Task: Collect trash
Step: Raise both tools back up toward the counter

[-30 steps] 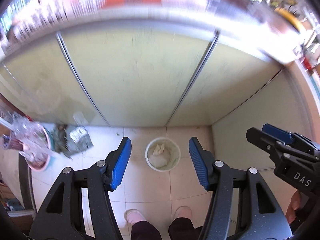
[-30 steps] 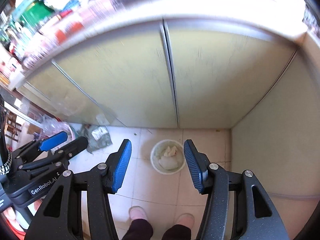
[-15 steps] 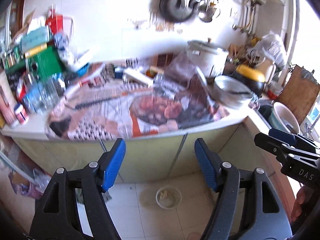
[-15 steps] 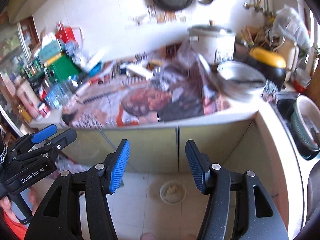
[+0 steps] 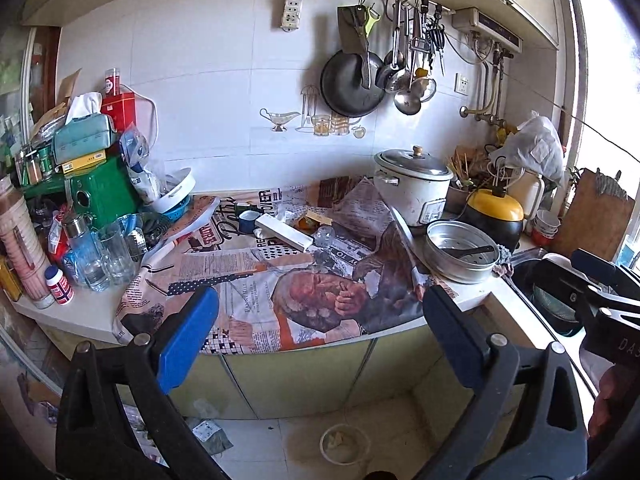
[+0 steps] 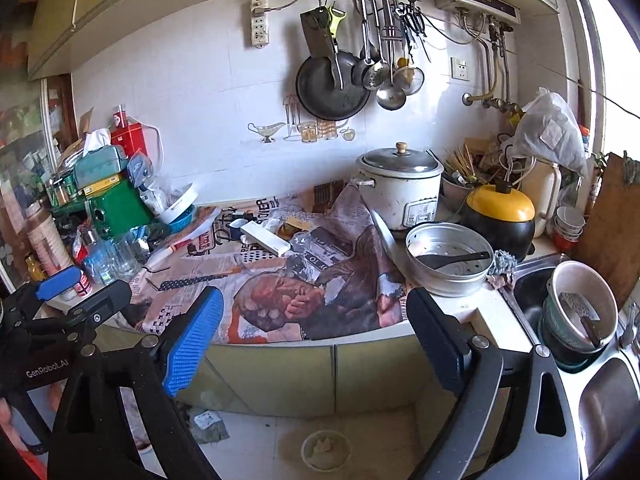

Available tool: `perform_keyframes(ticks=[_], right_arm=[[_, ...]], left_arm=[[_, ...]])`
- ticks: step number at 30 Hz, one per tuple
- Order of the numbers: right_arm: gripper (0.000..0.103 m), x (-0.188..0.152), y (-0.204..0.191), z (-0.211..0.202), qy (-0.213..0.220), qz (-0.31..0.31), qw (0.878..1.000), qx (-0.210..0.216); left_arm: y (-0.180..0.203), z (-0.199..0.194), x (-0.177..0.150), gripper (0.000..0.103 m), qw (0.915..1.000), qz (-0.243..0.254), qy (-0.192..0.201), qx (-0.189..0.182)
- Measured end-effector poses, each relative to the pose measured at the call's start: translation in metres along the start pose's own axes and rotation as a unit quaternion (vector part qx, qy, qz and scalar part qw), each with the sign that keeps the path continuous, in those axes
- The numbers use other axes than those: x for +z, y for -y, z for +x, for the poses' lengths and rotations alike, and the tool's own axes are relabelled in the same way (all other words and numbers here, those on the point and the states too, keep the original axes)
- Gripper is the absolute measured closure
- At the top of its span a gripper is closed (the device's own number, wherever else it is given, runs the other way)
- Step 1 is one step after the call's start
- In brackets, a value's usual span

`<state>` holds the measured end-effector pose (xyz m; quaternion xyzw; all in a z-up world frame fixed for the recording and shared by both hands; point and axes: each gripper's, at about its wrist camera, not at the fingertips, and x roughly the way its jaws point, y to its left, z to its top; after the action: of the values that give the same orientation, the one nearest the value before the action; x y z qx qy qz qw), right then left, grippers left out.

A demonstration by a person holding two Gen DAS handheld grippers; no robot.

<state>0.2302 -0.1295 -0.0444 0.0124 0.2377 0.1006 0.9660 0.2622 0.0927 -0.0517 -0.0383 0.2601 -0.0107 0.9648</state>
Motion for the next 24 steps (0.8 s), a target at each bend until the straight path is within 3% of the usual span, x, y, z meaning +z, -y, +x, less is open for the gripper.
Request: perform_keyframes(ticks=[15,24], right_arm=[[0.012,0.075,0.073,0.099,-0.004,-0.031,0.998,0.062],[0.012,0.096,0.097,0.169,-0.045,-0.035,0.993,0.1]], left_arm=[[0.026,0.126,0.071,0.001,0.9957,-0.065,-0.012,0.064],[0.017,0.195,0.083,0.001,0.9871,-0.105,-0.054,0.108]])
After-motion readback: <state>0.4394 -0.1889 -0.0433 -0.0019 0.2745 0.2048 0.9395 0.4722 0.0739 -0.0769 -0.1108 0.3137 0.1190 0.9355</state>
